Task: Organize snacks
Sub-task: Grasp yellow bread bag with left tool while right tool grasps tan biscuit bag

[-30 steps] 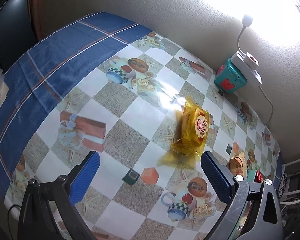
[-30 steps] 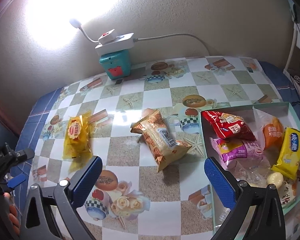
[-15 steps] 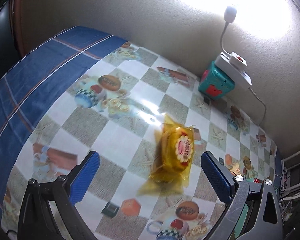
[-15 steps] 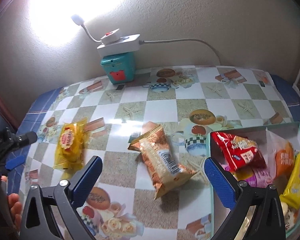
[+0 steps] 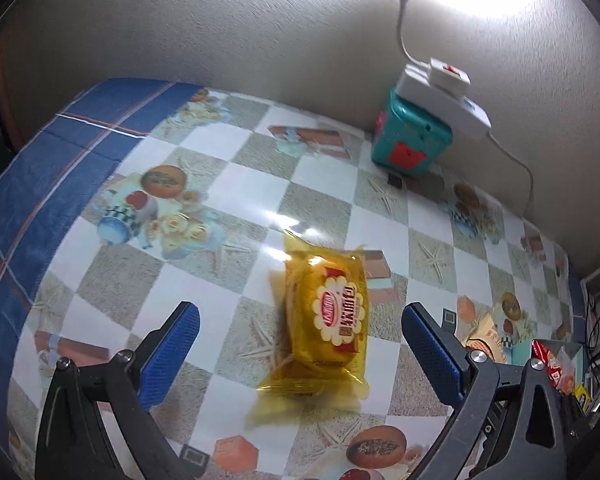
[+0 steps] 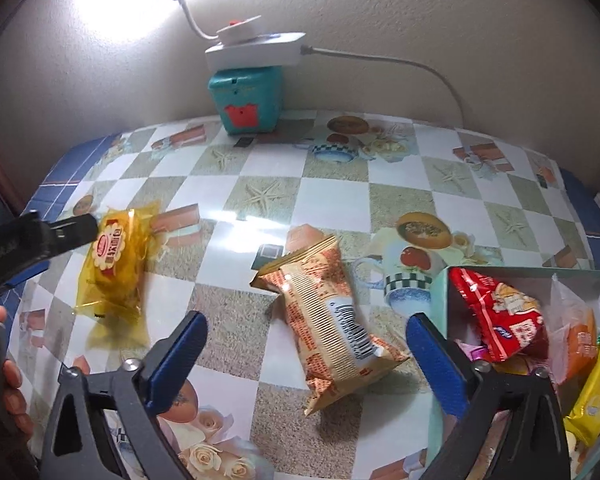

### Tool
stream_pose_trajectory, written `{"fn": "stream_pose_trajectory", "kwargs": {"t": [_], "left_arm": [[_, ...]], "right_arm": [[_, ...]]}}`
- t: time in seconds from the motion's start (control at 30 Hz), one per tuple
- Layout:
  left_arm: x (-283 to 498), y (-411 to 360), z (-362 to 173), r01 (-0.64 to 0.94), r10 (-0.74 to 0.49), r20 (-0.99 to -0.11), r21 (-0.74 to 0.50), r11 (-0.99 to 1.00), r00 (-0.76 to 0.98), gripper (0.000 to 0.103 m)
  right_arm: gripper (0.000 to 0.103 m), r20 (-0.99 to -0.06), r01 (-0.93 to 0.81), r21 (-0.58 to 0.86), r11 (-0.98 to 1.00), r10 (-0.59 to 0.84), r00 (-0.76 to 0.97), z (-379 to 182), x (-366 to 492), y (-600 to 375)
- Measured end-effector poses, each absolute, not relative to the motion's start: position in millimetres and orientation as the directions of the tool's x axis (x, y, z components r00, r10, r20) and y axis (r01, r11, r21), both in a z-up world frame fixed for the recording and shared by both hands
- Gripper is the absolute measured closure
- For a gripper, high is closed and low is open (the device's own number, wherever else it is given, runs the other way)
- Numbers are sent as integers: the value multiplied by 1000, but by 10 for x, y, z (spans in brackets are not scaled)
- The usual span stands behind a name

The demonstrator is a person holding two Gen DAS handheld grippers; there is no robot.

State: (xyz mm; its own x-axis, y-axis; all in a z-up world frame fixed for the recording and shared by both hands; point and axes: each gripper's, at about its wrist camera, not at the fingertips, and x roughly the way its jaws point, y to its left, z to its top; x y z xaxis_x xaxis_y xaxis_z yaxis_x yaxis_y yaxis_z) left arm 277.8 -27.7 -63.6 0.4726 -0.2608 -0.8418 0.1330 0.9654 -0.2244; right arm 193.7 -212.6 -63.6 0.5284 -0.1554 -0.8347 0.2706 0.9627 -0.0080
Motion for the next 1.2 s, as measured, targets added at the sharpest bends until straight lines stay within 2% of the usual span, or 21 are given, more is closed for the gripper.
{"fn": "stream_pose_trajectory", "kwargs": {"t": [0.3,0.77,0.83,1.07,1.17,1.2], "left_arm": [[2821,-421,-831,178,-253,-850,-190,966,463,2],[2848,-506,-1021,213,-286,-852,-211,954,438,3],[2854,-516,-1023,210,-282,-851,-207,955,443,9],[2849,-521,-1025,212,-289,-848,-213,954,445,10],[2852,-502,-1022,207,-299,-845,-228,951,444,12],[2853,-495,-1018,205,-301,-844,-231,951,444,22]], "right_arm": [[21,-848,258,-29,966,-161,505,-757,1992,-2115],[30,-861,270,-30,962,-162,483,-933,2055,-2161],[31,-862,275,-27,961,-161,480,-955,2055,-2172],[35,-871,282,-23,959,-158,466,-1009,2050,-2195],[41,-871,284,-30,958,-164,462,-1001,2048,-2200],[42,-872,287,-27,958,-162,461,-996,2045,-2205]]}}
